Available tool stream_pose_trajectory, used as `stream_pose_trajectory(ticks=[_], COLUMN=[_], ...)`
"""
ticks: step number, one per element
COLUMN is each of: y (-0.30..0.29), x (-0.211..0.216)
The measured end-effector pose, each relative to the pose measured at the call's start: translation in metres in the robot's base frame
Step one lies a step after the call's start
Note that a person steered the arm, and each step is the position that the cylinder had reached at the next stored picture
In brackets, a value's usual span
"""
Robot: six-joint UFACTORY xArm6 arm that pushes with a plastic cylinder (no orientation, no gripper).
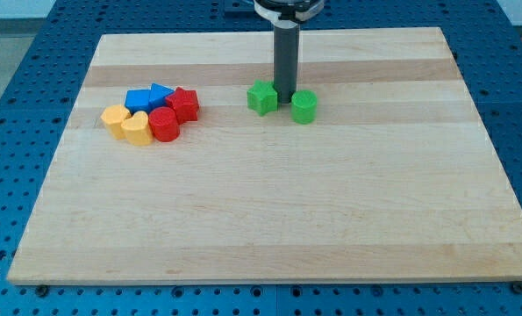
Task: Slide the blue triangle right a bit
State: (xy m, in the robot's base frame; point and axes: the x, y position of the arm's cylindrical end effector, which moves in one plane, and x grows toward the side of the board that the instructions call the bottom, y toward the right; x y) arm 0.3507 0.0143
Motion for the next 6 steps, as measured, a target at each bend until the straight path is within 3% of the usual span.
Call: stream_pose_trajectory(ticks=[6], y=[-0.087], x=[0.026])
